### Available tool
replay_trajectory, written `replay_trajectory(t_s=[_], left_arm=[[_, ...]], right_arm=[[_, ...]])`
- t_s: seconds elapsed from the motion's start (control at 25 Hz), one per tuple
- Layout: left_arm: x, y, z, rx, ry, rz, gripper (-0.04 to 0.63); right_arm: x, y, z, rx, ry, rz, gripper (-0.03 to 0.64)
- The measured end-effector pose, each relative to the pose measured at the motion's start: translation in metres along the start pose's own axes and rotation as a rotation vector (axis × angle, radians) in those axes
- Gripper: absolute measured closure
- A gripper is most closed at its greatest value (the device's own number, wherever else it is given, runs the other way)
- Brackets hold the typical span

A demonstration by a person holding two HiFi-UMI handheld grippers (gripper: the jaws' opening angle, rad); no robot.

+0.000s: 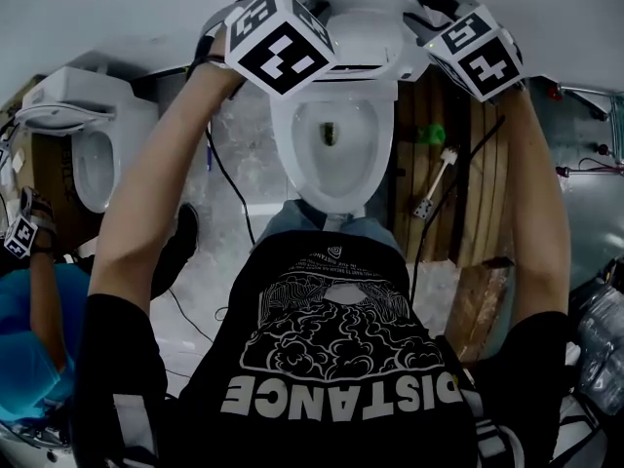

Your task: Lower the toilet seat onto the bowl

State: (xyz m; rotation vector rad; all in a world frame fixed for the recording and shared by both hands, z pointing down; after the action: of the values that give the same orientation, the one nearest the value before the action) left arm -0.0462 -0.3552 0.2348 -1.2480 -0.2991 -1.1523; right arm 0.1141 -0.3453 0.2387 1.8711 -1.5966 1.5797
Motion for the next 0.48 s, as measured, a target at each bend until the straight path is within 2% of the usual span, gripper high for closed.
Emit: replay_trajectory(t_s=[0.48], left_arm=[[-0.024, -0.008, 0.043, -0.029, 0.045, -0.074, 0.491]], right_arm=[[-0.026, -0.02, -0.036, -0.047, 0.02, 0.061, 0.486]])
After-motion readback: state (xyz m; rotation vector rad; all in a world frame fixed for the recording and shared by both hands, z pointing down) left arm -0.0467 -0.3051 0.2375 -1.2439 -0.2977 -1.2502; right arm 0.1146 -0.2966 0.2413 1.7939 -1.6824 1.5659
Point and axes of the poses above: the fingertips, and each gripper's own axes: x forward along the fingers, z to its right, y out of its top, the point moved 6 cm from there along -x, backward along the fingers, and after that the axes turned 6 degrees about -z, right-handed, at the moved point
